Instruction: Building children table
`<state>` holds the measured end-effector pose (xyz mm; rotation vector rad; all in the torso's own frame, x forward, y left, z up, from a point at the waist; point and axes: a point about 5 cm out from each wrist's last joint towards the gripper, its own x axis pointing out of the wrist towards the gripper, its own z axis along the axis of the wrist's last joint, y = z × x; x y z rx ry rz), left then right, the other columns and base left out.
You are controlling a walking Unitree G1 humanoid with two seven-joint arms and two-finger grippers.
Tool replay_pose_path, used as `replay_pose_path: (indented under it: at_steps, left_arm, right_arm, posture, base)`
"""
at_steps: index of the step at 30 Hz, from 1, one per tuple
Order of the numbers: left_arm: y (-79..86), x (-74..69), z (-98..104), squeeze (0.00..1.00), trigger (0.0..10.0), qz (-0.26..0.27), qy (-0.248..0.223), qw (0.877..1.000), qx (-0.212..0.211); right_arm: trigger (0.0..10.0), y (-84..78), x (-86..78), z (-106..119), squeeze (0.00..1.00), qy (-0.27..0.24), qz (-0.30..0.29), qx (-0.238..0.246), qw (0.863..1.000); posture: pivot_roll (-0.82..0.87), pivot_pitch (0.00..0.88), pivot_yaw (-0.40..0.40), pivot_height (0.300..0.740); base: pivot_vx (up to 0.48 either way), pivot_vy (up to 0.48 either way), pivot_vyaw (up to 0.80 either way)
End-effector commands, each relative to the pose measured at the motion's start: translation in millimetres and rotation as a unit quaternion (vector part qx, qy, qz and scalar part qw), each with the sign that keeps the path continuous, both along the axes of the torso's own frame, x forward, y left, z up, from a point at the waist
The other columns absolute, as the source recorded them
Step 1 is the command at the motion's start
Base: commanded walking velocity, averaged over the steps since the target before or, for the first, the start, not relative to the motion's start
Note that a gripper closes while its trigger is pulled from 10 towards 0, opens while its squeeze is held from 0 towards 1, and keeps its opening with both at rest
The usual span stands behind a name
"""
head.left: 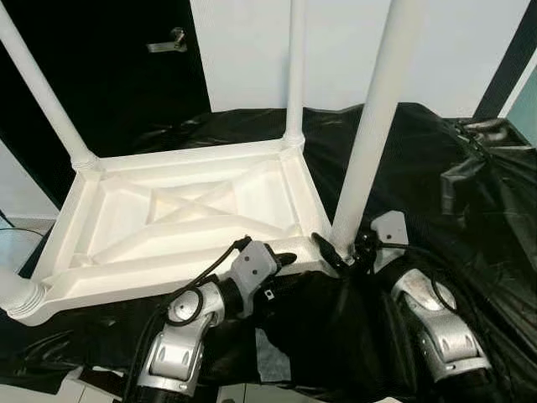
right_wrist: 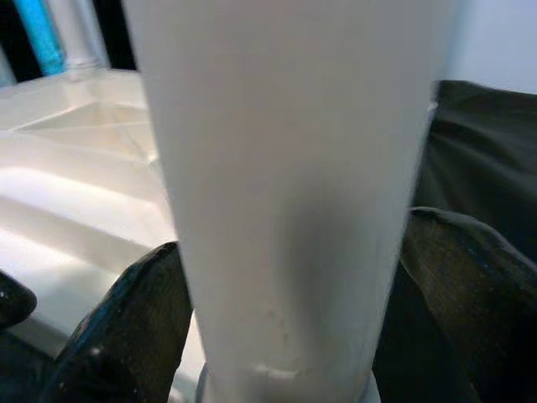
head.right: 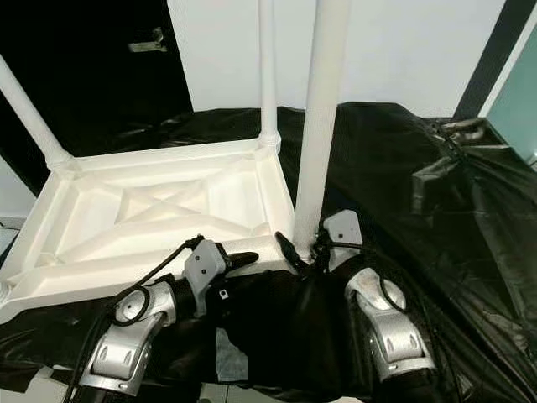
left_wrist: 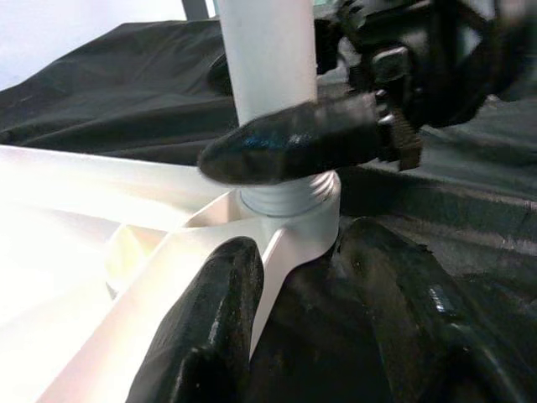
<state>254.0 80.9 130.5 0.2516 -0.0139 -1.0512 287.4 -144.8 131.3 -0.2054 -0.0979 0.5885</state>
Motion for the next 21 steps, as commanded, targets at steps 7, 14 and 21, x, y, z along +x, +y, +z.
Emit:
replay_pose_path:
  at_steps: [7,14,21]
  left_arm:
    - [4.5,6.6,-0.2,0.0,10.0,0.07,-0.013,0.997,-0.003]
    - [5.1,5.1,-1.4,0.0,10.0,0.076,-0.011,0.997,-0.005]
    - [4.9,5.0,-1.8,0.0,10.0,0.075,-0.009,0.997,-0.006]
  right_arm:
    - [0.0,0.1,5.8,-5.2,0.0,0.017,0.05,-0.031,0.998]
    - [0.0,-2.3,3.1,-9.4,0.0,0.025,0.057,-0.024,0.998]
    - [10.0,0.8,-0.6,-10.2,0.0,0.033,0.031,0.014,0.999]
  posture:
    - [0.04,0.0,0.021,0.74]
    - [0.04,0.0,0.014,0.74]
    - [0.04,0.0,0.019,0.74]
  base:
    - [0.0,0.0,0.0]
    - [0.0,0.0,0.0]
    - [0.0,0.0,0.0]
